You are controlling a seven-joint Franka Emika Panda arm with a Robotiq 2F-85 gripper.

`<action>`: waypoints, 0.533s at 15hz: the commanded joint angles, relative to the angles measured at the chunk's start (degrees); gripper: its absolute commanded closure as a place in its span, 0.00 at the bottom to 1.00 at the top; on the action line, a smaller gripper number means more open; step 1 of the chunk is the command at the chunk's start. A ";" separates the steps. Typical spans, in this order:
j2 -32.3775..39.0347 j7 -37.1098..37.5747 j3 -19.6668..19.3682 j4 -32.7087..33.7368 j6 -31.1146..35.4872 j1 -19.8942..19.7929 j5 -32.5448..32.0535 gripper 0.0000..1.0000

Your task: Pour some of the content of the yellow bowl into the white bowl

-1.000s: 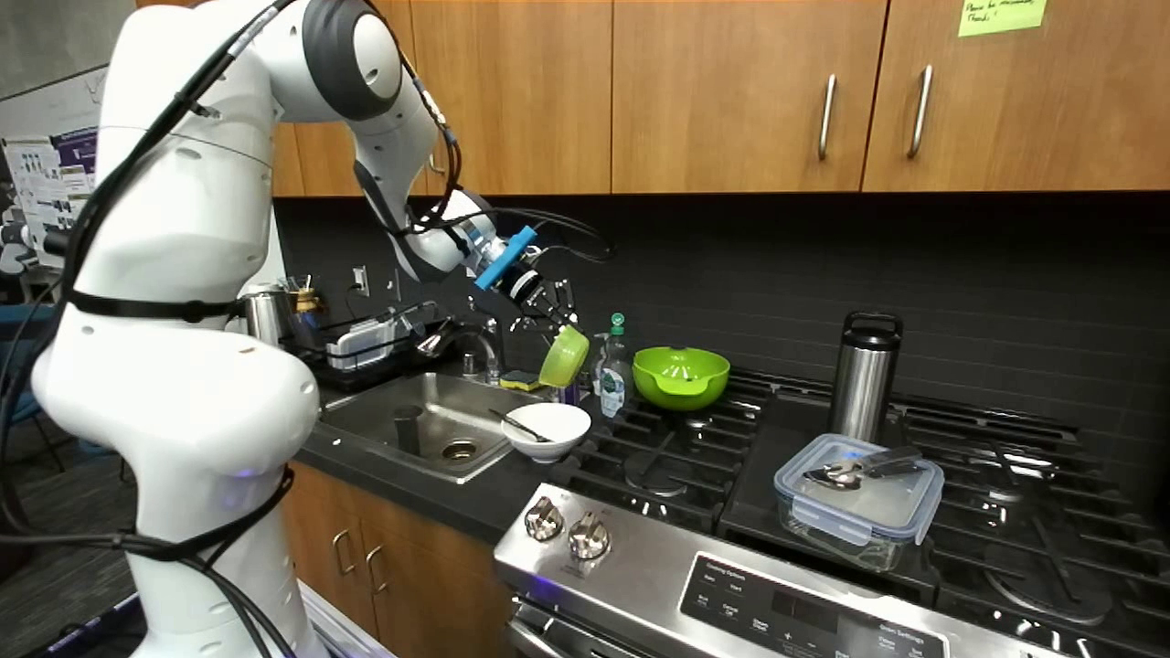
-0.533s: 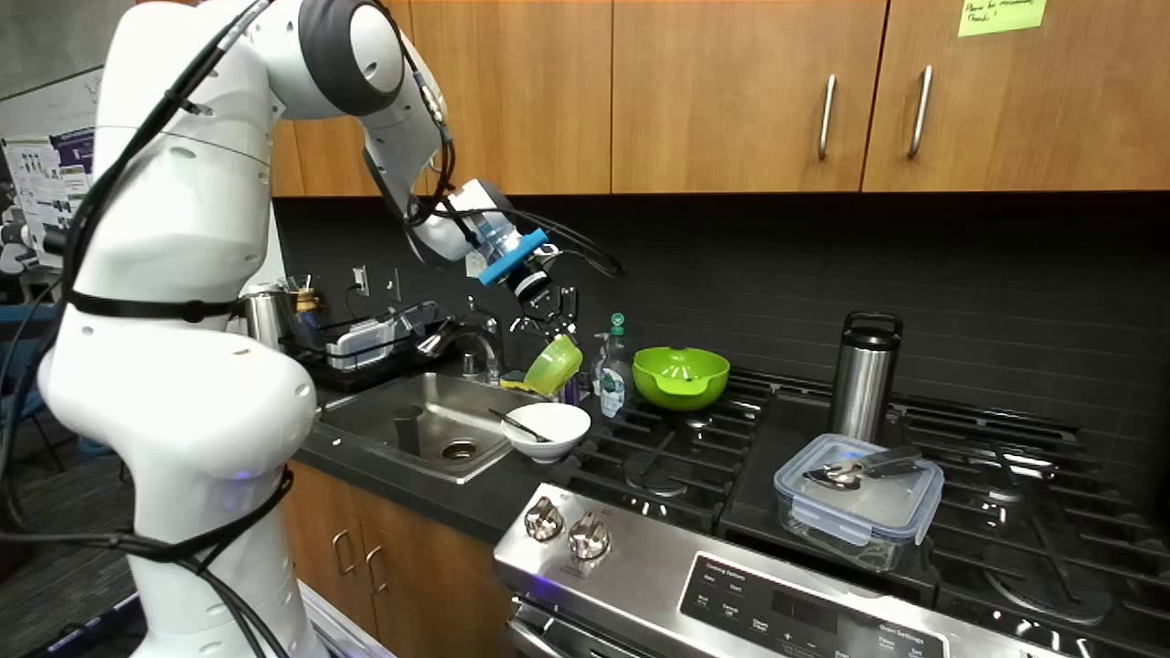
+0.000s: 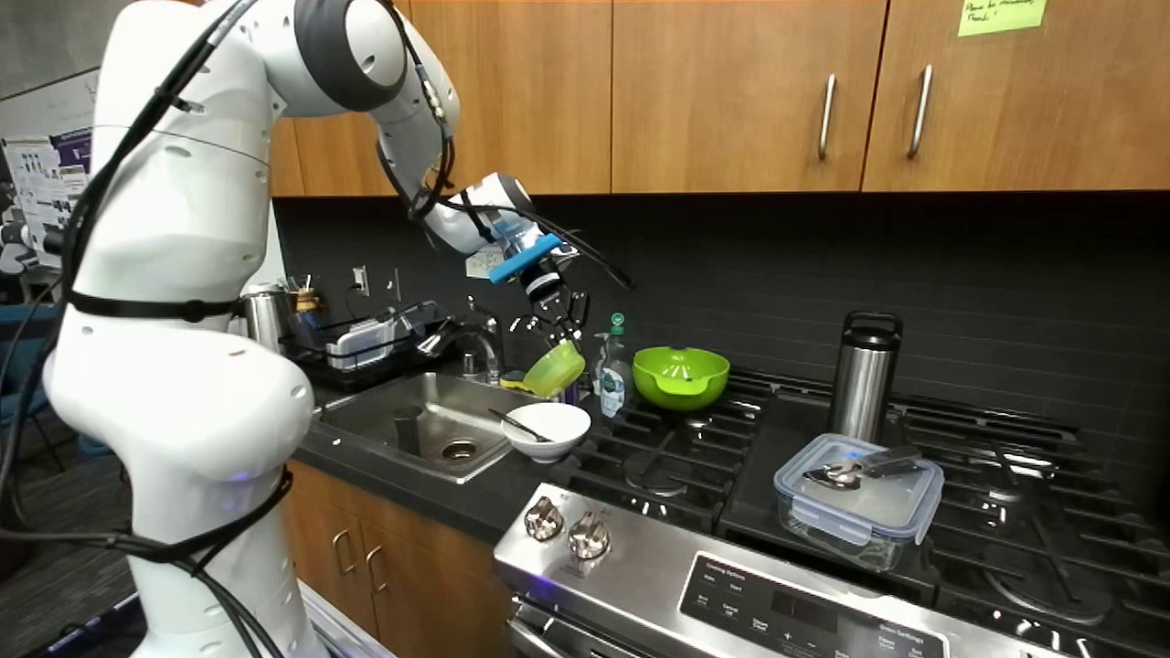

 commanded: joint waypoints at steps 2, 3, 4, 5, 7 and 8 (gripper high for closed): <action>-1.65 -1.32 -2.02 -0.65 3.19 -1.29 3.66 0.99; -1.69 -1.39 -2.40 -0.70 3.78 -1.53 4.19 0.99; -1.75 -1.41 -2.82 -0.79 4.45 -1.86 4.68 0.99; -1.80 -1.38 -3.22 -0.87 5.05 -2.15 5.10 0.99; -1.93 -1.43 -4.00 -0.96 6.22 -2.76 5.97 0.99; -2.01 -1.51 -4.43 -1.06 6.88 -3.11 6.58 0.99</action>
